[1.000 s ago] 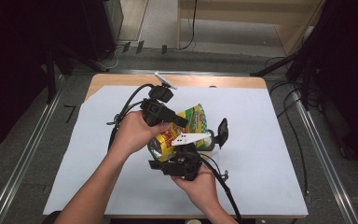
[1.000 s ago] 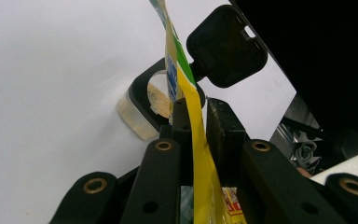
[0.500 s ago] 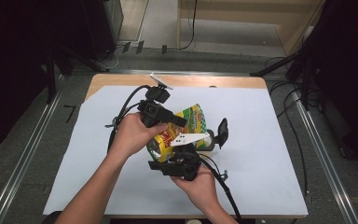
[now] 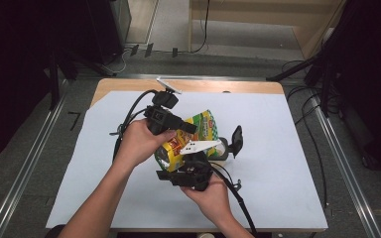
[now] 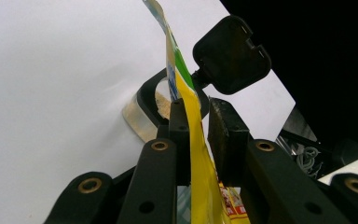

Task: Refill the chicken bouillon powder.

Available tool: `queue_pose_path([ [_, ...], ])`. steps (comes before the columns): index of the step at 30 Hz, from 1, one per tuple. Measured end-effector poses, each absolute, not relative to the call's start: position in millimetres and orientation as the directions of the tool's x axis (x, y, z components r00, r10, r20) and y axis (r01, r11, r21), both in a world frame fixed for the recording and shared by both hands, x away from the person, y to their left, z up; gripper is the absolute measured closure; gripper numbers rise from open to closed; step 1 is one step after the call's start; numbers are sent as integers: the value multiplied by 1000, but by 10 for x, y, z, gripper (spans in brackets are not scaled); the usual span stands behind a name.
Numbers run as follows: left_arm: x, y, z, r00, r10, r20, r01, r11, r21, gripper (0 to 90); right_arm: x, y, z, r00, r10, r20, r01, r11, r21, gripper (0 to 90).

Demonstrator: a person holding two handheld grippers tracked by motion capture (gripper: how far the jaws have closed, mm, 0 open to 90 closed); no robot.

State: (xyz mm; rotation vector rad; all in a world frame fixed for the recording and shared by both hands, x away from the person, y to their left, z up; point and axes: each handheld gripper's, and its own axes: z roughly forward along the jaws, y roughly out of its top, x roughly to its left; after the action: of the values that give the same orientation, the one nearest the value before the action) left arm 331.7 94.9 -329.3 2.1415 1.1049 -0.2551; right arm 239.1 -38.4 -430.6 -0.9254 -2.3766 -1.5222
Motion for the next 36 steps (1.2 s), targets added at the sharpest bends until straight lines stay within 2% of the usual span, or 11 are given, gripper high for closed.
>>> queue_pose_path([
  [13, 3285, 943, -3303, 636, 632, -444, 759, -407, 508, 794, 2385, -377, -4310, -792, 412, 450, 584, 297, 755, 682],
  [19, 3239, 912, -3325, 677, 618, -399, 717, -434, 545, 747, 2383, -377, -4311, -794, 412, 446, 581, 301, 757, 683],
  [36, 3247, 913, -3322, 656, 631, -414, 738, -421, 527, 768, 2378, -377, -4314, -798, 412, 441, 575, 297, 763, 684],
])
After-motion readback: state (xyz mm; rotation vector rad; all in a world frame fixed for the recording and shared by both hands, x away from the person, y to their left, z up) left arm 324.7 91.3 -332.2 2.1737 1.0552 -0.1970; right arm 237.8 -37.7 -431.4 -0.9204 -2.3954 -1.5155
